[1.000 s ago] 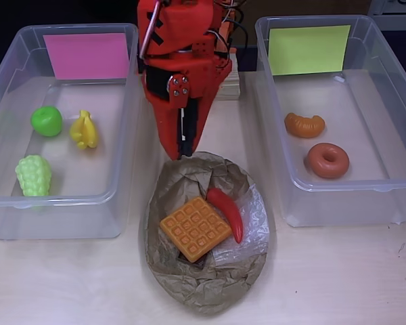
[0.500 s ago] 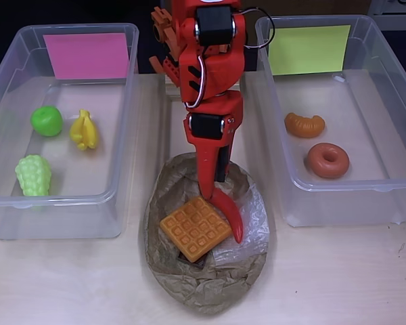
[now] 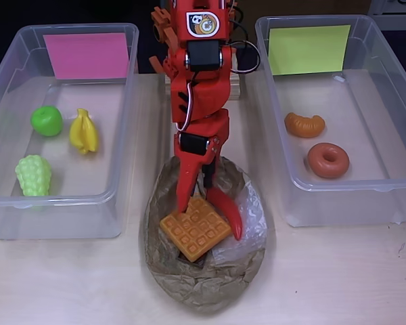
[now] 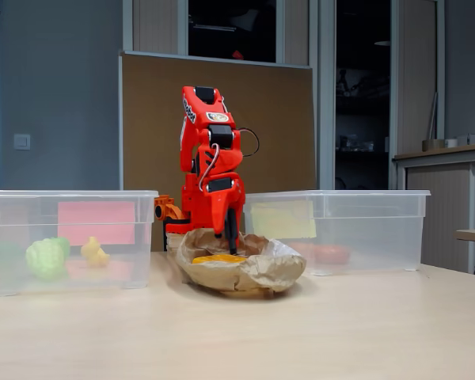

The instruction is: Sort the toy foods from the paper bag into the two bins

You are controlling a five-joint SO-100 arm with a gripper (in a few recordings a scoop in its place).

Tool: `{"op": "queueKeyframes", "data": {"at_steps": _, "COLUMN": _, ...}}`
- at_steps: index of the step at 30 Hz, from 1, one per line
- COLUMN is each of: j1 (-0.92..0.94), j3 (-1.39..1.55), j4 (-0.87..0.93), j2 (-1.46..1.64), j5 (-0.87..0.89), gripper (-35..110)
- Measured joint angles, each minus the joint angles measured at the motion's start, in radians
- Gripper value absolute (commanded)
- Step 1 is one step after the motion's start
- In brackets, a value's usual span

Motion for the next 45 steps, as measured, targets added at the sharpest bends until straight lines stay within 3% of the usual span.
{"op": "queueKeyframes", "data": {"at_steps": 9, "j1": 0.041, "j3": -0.086, "j4": 0.018, "j2": -0.095, "j5": -0.041, "gripper": 43}}
{"op": "queueKeyframes", "data": {"at_steps": 27, "j1": 0.071, "j3": -0.459, "j4": 0.222, "j2": -0.379, "j5": -0.153, "gripper": 42}}
{"op": "queueKeyframes", "data": {"at_steps": 38, "j1": 0.058, "j3": -0.534, "j4": 0.255, "j2": -0.382, "j5": -0.288, "gripper": 29}}
{"op": "queueKeyframes", "data": {"at_steps": 45, "j1": -0.006, "j3": -0.62, "j4": 0.365, "j2": -0.348, "j5": -0.344, "gripper": 30}}
